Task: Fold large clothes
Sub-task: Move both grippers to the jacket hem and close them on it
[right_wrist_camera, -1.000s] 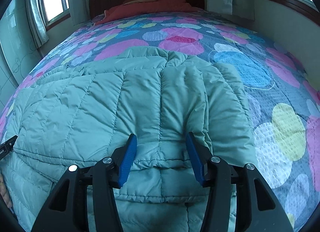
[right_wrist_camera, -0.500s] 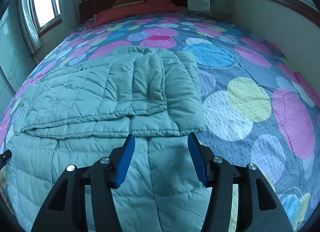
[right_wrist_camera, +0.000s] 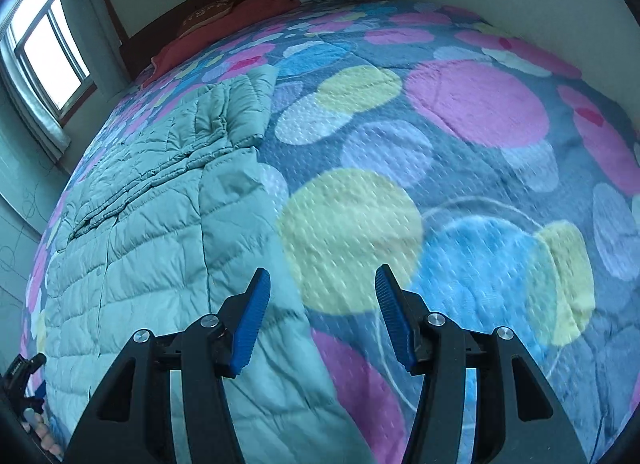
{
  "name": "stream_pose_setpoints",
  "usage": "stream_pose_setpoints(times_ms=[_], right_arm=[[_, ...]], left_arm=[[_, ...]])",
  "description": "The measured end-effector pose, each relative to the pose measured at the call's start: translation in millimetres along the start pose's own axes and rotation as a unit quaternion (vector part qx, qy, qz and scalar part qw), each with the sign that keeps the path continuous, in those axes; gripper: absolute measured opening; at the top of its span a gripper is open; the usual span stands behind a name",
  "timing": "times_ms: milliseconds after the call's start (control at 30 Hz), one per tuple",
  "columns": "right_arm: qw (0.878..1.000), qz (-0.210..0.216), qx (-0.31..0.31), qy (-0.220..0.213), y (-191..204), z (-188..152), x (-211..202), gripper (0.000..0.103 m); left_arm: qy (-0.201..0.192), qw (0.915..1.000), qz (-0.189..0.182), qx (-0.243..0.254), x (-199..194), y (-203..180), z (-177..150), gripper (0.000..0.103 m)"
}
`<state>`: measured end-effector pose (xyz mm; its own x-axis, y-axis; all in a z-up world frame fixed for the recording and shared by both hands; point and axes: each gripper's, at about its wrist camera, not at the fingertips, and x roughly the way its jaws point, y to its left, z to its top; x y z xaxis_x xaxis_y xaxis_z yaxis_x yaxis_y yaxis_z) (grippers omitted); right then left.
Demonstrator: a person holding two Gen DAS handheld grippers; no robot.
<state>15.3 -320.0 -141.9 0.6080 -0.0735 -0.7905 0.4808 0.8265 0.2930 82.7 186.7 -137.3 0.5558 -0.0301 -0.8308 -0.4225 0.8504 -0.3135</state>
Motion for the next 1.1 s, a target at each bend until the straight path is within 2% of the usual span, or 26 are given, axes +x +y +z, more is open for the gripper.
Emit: stream_pose_setpoints(times_ms=[333, 433, 667, 800, 933, 1100], right_arm=[[0.997, 0.047, 0.057, 0.036, -27, -48, -20, 0.055], [0.997, 0.046, 0.058, 0.033, -27, -55, -23, 0.055], [0.990, 0.100, 0.082, 0.049, -20, -72, -32, 0.055], [0.981, 0.147, 0.107, 0.072, -14, -81, -28, 0.055], [0.980, 0.155, 0.111, 0.058, -7, -80, -25, 0.055], [0.977, 0.167, 0.126, 0.045, -6, -74, -17, 0.055]], left_arm=[[0.024, 0.9970, -0.051, -0.054, -29, 19, -45, 0.074], [0.033, 0.9953, -0.067, -0.063, -30, 18, -53, 0.074], [0.035, 0.9906, -0.102, -0.084, -29, 19, -54, 0.073], [0.038, 0.9859, -0.125, -0.104, -26, 25, -56, 0.071], [0.028, 0.9857, -0.133, -0.100, -21, 23, -53, 0.070], [0.014, 0.9852, -0.136, -0.103, -16, 23, -48, 0.061]])
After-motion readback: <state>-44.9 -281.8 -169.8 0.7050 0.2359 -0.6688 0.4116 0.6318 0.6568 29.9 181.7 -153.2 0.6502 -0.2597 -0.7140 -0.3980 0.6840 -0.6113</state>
